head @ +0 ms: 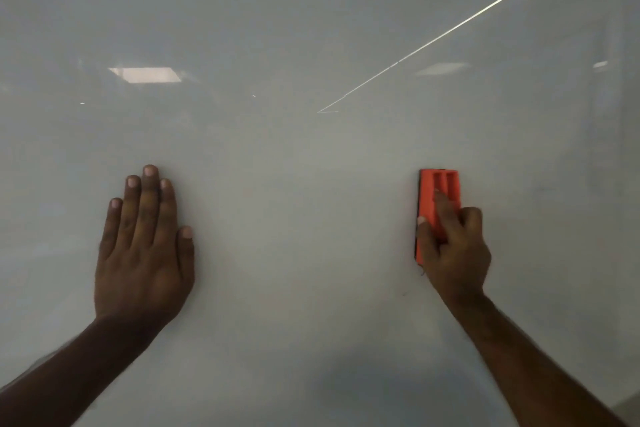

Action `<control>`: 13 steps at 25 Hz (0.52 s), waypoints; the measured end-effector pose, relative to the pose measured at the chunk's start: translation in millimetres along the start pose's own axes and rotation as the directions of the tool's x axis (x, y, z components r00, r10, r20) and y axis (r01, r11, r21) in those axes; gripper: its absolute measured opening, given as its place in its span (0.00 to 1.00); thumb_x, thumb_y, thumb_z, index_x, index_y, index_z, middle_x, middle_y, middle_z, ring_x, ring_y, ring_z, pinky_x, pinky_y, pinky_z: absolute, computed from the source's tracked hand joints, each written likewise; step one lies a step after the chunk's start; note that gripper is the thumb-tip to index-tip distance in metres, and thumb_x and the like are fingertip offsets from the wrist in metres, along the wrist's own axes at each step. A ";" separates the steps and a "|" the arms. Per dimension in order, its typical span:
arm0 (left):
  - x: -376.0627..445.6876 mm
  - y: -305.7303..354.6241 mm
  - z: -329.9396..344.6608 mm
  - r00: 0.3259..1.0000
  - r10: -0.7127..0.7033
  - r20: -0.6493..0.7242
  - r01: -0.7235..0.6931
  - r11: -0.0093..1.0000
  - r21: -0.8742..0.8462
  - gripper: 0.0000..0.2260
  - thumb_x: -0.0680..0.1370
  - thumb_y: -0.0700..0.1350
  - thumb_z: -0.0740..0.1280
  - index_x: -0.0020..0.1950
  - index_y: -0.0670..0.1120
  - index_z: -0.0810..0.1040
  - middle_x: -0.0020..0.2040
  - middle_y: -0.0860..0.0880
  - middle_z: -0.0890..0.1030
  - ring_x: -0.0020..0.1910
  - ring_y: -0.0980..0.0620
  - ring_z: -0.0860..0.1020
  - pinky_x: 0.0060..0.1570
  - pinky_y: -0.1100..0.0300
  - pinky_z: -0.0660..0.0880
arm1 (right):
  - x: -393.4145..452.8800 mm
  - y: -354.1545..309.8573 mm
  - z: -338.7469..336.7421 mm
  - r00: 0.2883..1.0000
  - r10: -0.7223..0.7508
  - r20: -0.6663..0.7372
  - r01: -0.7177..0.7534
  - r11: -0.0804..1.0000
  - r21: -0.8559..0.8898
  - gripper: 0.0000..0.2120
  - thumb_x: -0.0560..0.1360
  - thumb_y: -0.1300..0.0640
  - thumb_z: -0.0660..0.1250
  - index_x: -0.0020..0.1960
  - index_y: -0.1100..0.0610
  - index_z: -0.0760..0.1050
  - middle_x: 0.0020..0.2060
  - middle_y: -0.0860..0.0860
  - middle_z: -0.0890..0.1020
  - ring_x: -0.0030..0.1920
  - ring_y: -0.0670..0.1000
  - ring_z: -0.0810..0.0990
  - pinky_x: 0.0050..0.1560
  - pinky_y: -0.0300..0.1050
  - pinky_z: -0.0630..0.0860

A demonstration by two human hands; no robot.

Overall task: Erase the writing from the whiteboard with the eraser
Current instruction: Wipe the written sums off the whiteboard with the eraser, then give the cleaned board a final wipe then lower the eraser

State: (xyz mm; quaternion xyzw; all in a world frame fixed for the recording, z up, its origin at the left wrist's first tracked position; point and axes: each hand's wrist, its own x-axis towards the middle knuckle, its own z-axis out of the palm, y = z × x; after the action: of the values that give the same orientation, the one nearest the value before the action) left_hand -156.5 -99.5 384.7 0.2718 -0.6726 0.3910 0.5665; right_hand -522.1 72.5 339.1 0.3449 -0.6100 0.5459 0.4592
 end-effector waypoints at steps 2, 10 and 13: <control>-0.6 0.1 0.8 1.000 -0.002 0.000 0.002 1.000 -0.007 0.27 0.86 0.48 0.51 0.84 0.38 0.54 0.85 0.41 0.53 0.84 0.42 0.53 0.82 0.46 0.50 | -6.1 10.1 2.9 0.969 0.231 -0.083 -0.229 0.973 0.033 0.24 0.76 0.46 0.62 0.69 0.55 0.74 0.47 0.60 0.73 0.38 0.63 0.77 0.37 0.49 0.74; 1.3 6.3 4.6 1.000 -0.017 0.010 0.017 1.000 -0.004 0.28 0.86 0.48 0.50 0.84 0.39 0.52 0.85 0.42 0.50 0.84 0.42 0.51 0.83 0.46 0.48 | -124.4 -50.4 8.1 0.918 0.393 0.052 -0.396 0.904 0.162 0.25 0.74 0.46 0.62 0.68 0.53 0.75 0.45 0.58 0.74 0.34 0.62 0.78 0.31 0.48 0.75; 3.2 8.9 4.9 1.000 -0.006 0.024 0.006 1.000 -0.013 0.28 0.86 0.49 0.49 0.84 0.39 0.51 0.85 0.42 0.49 0.84 0.42 0.50 0.83 0.47 0.47 | -139.9 -86.4 8.3 0.967 0.154 0.205 -0.191 0.965 0.179 0.24 0.72 0.46 0.64 0.66 0.51 0.77 0.45 0.55 0.73 0.31 0.58 0.77 0.28 0.45 0.74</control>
State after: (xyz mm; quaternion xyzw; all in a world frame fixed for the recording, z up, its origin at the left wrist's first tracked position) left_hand -167.0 -98.5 385.6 0.2748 -0.6812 0.3816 0.5611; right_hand -396.4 38.8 238.4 0.3842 -0.6215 0.6066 0.3133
